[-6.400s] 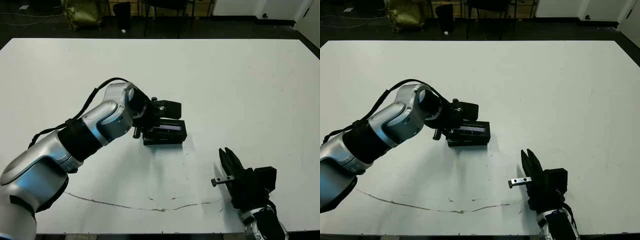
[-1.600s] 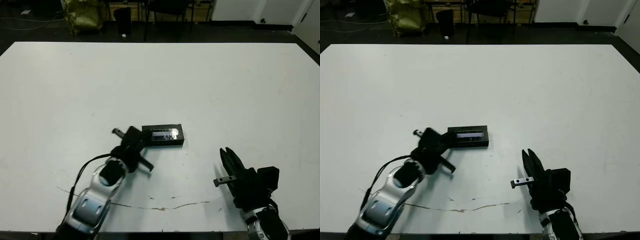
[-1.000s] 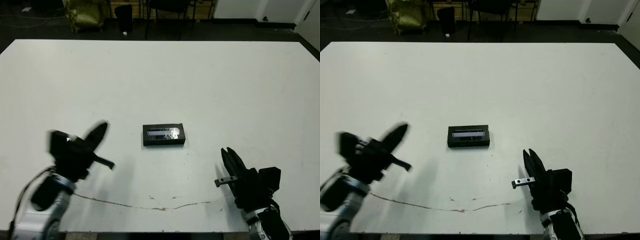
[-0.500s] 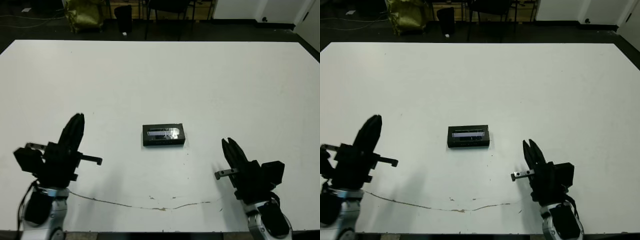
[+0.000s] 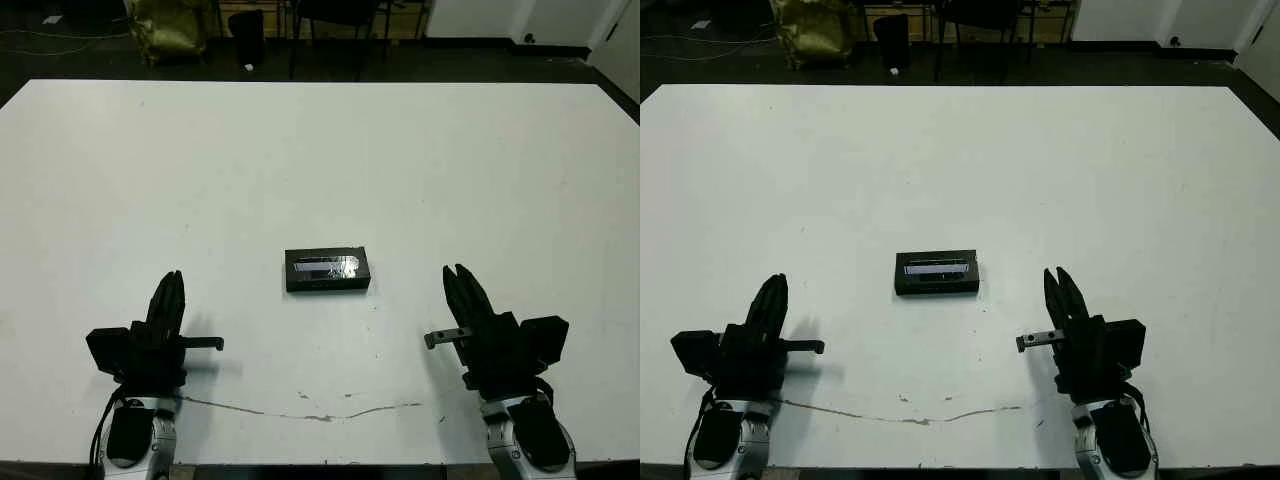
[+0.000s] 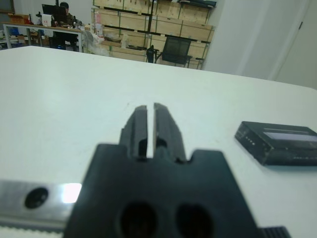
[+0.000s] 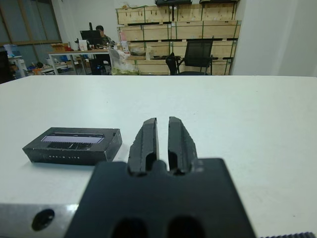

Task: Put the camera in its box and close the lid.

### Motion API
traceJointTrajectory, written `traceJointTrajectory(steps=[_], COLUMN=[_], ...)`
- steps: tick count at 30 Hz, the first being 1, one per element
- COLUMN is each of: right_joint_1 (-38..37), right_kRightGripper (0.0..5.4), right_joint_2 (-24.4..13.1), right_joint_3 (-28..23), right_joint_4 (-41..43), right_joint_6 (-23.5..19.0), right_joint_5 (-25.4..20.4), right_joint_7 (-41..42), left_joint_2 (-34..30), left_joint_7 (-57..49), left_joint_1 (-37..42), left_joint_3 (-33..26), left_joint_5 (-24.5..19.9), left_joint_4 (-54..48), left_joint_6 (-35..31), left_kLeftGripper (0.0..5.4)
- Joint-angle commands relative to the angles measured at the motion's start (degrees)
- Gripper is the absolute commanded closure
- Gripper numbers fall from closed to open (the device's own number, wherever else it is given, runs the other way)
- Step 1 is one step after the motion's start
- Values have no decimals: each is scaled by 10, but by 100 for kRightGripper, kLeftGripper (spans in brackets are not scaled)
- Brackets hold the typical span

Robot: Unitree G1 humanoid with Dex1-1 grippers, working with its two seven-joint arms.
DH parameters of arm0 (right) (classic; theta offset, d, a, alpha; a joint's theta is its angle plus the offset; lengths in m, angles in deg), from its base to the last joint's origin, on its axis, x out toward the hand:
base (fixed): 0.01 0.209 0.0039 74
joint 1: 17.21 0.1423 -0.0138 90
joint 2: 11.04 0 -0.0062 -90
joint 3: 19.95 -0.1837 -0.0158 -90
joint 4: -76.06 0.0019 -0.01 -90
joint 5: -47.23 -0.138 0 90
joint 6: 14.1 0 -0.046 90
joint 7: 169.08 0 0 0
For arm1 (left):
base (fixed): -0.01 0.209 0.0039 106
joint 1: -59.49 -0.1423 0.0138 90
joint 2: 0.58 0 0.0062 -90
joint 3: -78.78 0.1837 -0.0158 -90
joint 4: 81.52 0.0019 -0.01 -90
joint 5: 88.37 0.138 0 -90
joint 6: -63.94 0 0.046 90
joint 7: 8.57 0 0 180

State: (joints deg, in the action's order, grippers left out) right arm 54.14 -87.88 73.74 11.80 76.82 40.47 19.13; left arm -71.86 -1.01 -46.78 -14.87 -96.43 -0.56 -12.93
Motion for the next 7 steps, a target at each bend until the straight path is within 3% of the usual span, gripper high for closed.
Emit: traceJointTrajectory(steps=[1, 7], right_joint_1=[-4, -5], right_kRightGripper=[540, 540], right_joint_2=[-3, -7], right_joint_3=[-2, -4], right_joint_4=[-13, -13], right_joint_6=[-1, -6], right_joint_5=[1, 0], right_joint_7=[0, 3], left_joint_2=[-8, -11], left_joint_7=[-5, 1], left_joint_1=[-6, -3], left_joint_3=[2, 3], left_joint_5=[3, -2], left_joint_4=[-6, -8], left_joint_6=[-17, -15], left_kLeftGripper=[538, 538])
